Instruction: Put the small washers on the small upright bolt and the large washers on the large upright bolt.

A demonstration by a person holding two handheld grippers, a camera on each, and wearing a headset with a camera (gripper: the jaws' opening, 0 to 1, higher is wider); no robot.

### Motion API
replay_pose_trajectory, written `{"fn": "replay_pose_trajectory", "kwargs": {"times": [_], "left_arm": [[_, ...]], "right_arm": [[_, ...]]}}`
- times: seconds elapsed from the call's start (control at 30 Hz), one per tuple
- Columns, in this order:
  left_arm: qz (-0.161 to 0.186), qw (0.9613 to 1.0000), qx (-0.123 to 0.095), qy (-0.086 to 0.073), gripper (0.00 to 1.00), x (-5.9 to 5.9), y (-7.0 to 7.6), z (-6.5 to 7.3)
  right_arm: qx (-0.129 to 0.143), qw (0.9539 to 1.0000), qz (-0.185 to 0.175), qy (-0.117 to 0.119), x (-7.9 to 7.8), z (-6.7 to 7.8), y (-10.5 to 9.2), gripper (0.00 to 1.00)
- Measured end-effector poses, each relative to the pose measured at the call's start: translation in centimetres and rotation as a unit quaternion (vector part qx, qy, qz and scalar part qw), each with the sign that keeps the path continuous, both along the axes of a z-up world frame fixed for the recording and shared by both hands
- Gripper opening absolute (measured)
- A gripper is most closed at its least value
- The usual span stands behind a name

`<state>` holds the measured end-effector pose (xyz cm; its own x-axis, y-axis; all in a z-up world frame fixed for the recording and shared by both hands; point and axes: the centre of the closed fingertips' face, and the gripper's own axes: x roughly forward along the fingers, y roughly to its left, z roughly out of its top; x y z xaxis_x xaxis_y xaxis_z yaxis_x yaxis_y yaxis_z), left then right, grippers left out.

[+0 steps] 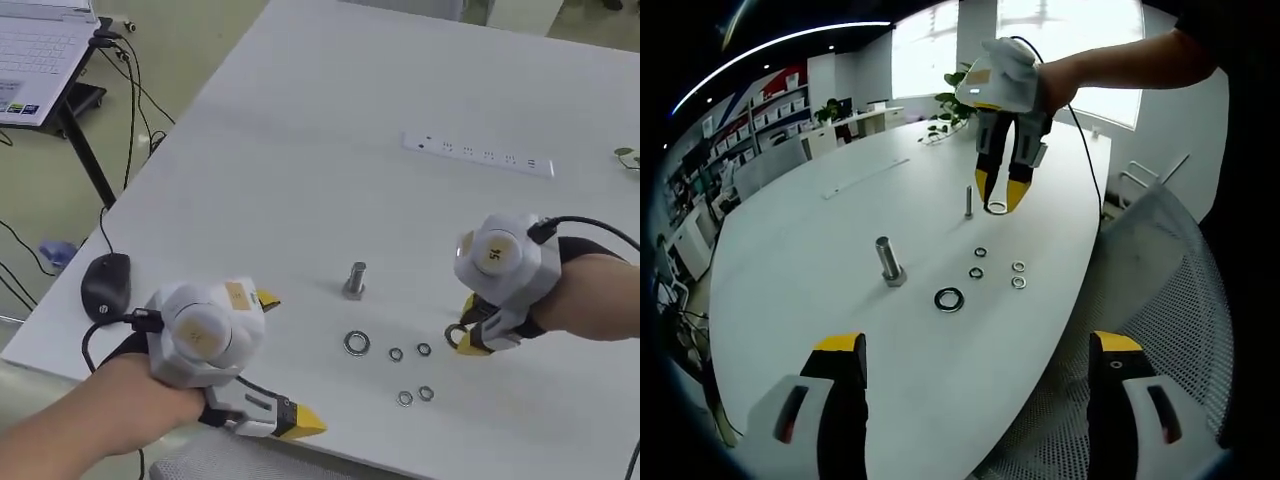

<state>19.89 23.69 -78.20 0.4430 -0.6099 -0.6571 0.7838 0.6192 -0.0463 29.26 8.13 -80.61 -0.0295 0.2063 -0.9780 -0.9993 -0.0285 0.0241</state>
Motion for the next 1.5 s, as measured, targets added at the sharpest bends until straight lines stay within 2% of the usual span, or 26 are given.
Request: {"fn": "replay_pose_trajectory", "kwargs": {"times": [0.2,0.3,0.7,1.07,1.27,1.5], "left_arm": [[-0.002,1.0000,0.001,0.000,0.92,0.0,-0.2,-0.1],[-0.003,1.0000,0.000,0.000,0.92,-0.1,-0.3,-0.1],[-0.001,1.0000,0.003,-0.001,0.93,-0.1,-0.2,-0.2],[0.003,1.0000,0.003,-0.001,0.94,0.1,0.1,-0.4],[0.008,0.9999,-0.005,-0.004,0.91,0.6,0.1,0.0],[0.005,1.0000,0.000,-0.001,0.92,0.5,0.3,-0.3]], "right_arm": [[0.001,1.0000,0.005,-0.002,1.0,0.9,1.0,0.21],[0.006,0.9999,0.009,0.004,1.2,1.4,1.8,0.21],[0.015,0.9995,0.026,-0.009,2.8,2.6,4.6,0.21],[0.024,0.9991,0.033,-0.013,4.2,2.7,7.3,0.21],[0.028,0.9989,0.036,-0.011,4.3,2.6,8.7,0.21],[0.030,0.9989,0.036,-0.010,4.8,2.3,10.0,0.21]]}}
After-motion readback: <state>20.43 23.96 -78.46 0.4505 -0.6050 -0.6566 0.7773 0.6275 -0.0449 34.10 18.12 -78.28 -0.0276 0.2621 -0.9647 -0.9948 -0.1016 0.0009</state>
